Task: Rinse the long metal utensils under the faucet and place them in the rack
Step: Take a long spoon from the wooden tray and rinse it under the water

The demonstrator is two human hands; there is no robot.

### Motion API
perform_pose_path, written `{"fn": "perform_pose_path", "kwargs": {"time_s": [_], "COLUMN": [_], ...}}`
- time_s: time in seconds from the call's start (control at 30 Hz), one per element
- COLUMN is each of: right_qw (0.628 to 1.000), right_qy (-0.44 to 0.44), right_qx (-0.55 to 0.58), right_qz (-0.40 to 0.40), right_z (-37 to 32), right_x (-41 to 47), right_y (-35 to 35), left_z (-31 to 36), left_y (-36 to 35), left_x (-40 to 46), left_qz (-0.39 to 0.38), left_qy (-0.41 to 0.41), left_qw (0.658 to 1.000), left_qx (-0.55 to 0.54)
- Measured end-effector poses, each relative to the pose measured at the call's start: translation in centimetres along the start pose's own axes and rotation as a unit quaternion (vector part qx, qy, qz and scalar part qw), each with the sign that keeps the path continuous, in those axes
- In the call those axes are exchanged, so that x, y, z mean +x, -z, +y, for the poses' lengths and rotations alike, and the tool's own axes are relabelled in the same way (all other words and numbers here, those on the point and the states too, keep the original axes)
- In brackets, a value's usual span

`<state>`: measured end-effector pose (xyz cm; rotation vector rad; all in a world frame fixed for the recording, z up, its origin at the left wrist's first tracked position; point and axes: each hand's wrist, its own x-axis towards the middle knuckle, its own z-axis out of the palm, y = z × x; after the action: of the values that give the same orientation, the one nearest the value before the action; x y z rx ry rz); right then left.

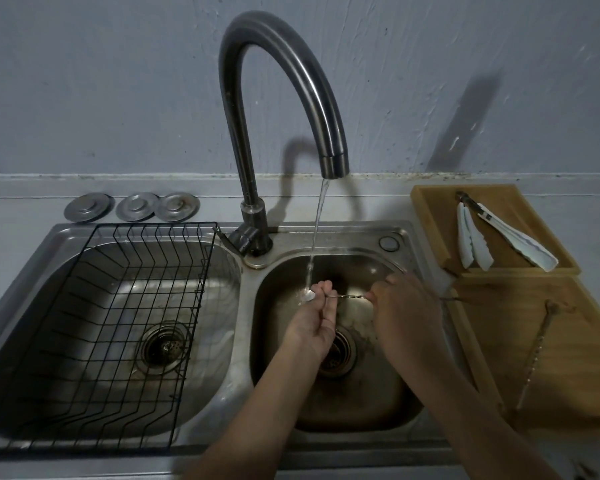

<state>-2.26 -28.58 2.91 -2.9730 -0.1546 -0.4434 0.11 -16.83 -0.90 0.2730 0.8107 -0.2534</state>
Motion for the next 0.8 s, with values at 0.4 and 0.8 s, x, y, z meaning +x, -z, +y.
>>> {"fn": "perform_pose_path", "kwargs": {"time_s": [0.4,0.8], "right_qw": [1.000,0.999], "right_qy": [-0.010,-0.031], "right_qx": [-0.010,0.002], "right_qz": [-0.020,-0.044], "right_z": [0.9,1.3], "right_x": [-0.1,-0.3], "right_y": [-0.4,0.2], "left_z": [-1.2,-0.1], "left_y": [-0.2,0.4], "left_x": [0.1,0.6], "left_qz": [-0.015,-0.038], "left_qy": [0.005,0.024], "left_qw": [0.997,0.997], "left_qx": [0.075,0.058]}}
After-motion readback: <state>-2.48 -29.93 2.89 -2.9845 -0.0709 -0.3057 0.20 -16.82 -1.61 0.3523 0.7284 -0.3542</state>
